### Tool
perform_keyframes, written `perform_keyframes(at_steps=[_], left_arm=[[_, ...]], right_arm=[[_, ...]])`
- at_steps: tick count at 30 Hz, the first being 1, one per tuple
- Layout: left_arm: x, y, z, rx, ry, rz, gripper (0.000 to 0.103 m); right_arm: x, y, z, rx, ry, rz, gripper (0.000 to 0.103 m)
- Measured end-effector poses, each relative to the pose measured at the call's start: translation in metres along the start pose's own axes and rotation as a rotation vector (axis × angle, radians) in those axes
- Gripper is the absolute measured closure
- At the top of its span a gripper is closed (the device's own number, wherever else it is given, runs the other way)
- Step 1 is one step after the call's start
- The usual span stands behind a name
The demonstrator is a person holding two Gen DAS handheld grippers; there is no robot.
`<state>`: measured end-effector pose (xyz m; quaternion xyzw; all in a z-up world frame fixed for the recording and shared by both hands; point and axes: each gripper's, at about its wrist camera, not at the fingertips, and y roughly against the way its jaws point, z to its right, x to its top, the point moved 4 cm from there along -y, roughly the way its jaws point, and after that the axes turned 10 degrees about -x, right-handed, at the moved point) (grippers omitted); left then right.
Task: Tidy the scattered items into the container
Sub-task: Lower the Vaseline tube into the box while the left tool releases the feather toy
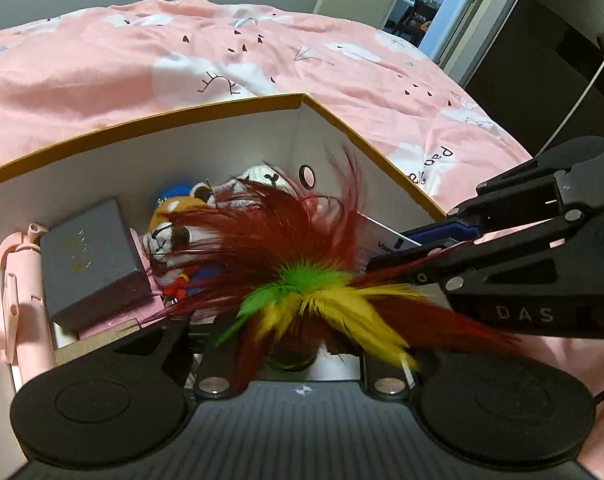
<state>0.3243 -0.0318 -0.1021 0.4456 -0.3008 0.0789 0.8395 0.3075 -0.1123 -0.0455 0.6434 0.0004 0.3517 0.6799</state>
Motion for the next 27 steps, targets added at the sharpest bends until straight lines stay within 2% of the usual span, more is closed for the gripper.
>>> perform_keyframes(at_steps=[2, 7, 12, 14, 21, 27], left_arm=[[0.000, 0.001, 0.000, -0.002, 0.009, 0.001, 0.073], [0.000, 0.008, -0.001, -0.008, 0.030, 0.003, 0.051], [-0.003, 0.021, 0.002, -0.004, 0.017, 0.022, 0.042], [-0.003, 0.025, 0.004, 0.006, 0.019, 0.030, 0.042], [-0.005, 0.040, 0.013, 0.050, 0.025, 0.017, 0.038], [-0.006, 0.059, 0.013, 0.089, 0.067, 0.015, 0.033]], right_arm=[[0.000, 0.002, 0.000, -0.004, 0.001, 0.002, 0.088], [-0.002, 0.006, 0.000, -0.004, 0.000, 0.007, 0.088], [-0.005, 0.010, 0.002, -0.004, -0.024, 0.015, 0.081], [-0.005, 0.012, 0.002, -0.005, -0.029, 0.017, 0.080], [-0.009, 0.025, 0.003, -0.020, -0.045, 0.036, 0.066], [-0.012, 0.035, 0.005, -0.012, -0.073, 0.044, 0.063]])
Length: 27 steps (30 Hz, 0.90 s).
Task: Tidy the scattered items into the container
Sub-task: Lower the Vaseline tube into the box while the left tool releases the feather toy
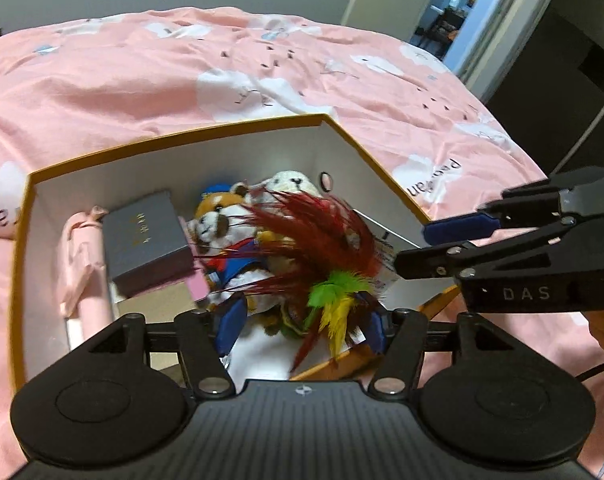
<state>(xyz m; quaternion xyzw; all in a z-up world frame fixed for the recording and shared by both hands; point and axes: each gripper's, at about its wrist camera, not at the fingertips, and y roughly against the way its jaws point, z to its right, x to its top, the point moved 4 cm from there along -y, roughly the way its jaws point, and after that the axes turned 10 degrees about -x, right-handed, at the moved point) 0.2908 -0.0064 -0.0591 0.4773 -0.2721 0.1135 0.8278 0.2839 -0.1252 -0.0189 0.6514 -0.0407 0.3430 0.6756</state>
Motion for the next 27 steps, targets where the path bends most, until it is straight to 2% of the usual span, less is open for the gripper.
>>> perform_keyframes(at_steps=[2, 9, 21, 27], left_arm=[[0.000, 0.006, -0.004, 0.036, 0.016, 0.008, 0.031], [-0.001, 0.027, -0.008, 0.157, 0.012, 0.052, 0.015], [-0.007, 0.041, -0.022, 0.223, 0.084, 0.061, 0.014], [-0.015, 0.038, -0.032, 0.238, 0.138, 0.033, 0.014]], right_arm=[[-0.001, 0.002, 0.000, 0.002, -0.008, 0.002, 0.061], [-0.001, 0.010, -0.003, 0.038, -0.059, 0.024, 0.054], [-0.001, 0.012, -0.025, 0.115, -0.146, 0.025, 0.046], [-0.008, 0.006, -0.036, 0.105, -0.158, 0.018, 0.045]])
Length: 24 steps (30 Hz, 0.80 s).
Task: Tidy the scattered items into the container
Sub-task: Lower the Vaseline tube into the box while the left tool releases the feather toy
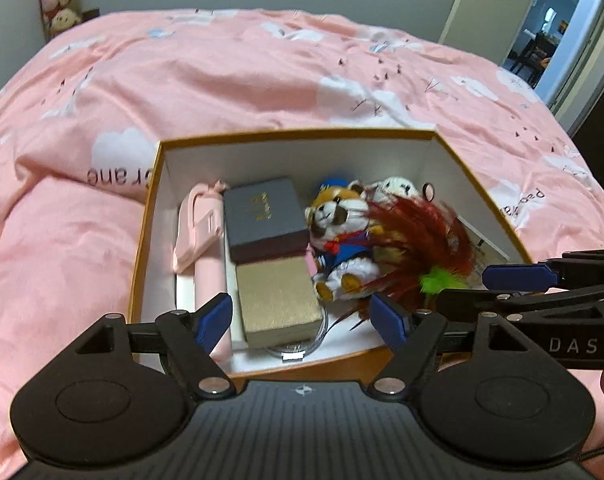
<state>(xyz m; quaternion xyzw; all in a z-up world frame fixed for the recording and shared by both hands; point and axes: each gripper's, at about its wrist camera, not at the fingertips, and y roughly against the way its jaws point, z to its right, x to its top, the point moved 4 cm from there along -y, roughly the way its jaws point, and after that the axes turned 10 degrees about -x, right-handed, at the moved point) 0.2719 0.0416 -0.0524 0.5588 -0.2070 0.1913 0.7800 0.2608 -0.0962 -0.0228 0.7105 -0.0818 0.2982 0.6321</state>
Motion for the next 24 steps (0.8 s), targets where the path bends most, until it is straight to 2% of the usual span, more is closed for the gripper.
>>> perform_keyframes(at_steps=[5, 24], left_arm=[[-0.005, -0.007, -0.001, 0.011, 0.001, -0.024, 0.014], [-0.008, -0.013, -0.003, 0.011, 0.030, -0.036, 0.014]], right_arm=[[-0.005, -0.005, 0.000, -0.014, -0.003, -0.009, 0.044], [-0.008, -0.008, 0.001, -0.013, -0.009, -0.007, 0.042]])
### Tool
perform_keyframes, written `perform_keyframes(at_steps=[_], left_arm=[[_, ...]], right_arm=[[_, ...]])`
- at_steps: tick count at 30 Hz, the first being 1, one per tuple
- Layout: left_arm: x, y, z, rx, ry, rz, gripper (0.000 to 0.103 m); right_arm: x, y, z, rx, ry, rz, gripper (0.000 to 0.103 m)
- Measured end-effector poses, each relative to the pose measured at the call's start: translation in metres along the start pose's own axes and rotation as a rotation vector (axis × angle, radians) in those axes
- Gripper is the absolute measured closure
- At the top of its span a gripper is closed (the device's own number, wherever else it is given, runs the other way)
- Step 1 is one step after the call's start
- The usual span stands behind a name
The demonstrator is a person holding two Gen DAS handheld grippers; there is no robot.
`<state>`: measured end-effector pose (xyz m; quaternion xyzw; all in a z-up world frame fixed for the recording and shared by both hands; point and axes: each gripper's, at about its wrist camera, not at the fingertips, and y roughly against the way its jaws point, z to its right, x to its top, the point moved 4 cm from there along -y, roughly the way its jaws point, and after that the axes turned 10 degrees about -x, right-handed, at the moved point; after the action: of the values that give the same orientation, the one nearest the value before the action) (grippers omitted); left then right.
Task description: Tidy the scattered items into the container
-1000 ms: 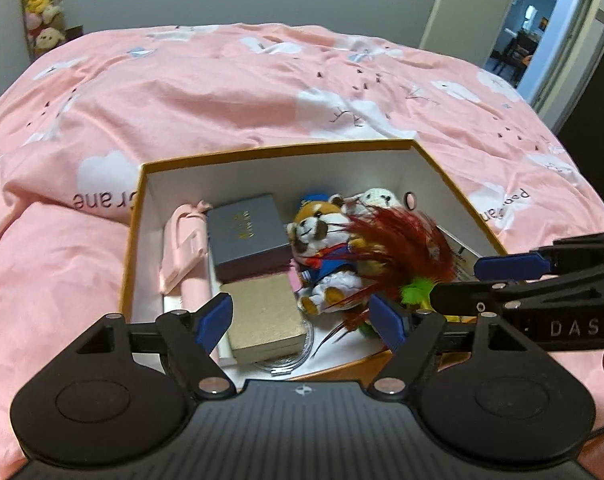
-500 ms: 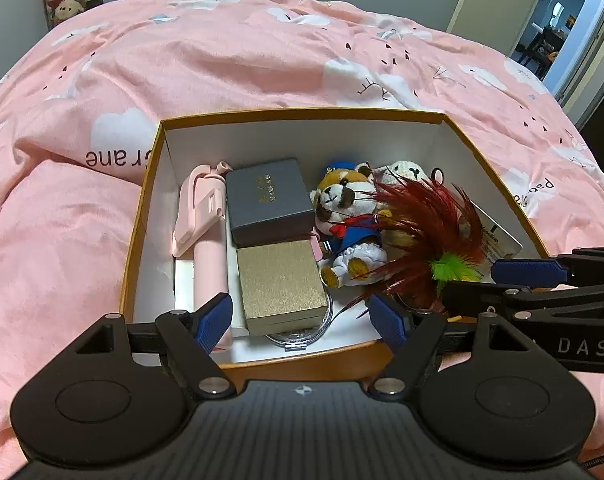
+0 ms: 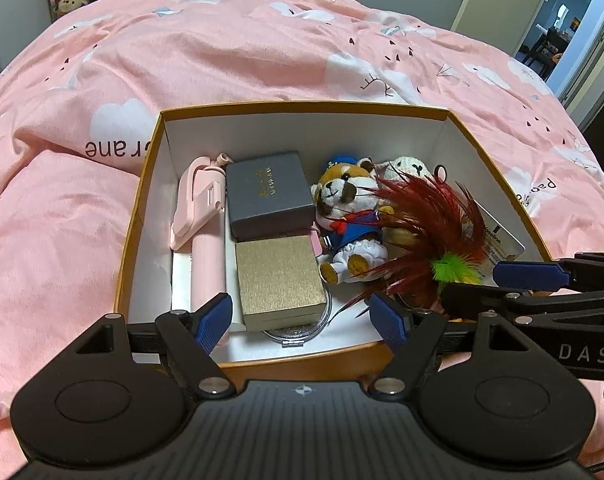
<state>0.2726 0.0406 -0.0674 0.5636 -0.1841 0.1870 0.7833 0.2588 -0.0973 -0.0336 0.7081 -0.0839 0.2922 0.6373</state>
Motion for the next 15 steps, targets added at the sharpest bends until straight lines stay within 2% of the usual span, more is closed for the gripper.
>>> perform_keyframes(at_steps=[15], left_arm=[[-0.0013, -0.0054, -0.0063, 0.000, 0.047, -0.034, 0.014]], right_arm=[[-0.0021, -0.0049, -0.0019, -0.007, -0.005, -0.032, 0.040]])
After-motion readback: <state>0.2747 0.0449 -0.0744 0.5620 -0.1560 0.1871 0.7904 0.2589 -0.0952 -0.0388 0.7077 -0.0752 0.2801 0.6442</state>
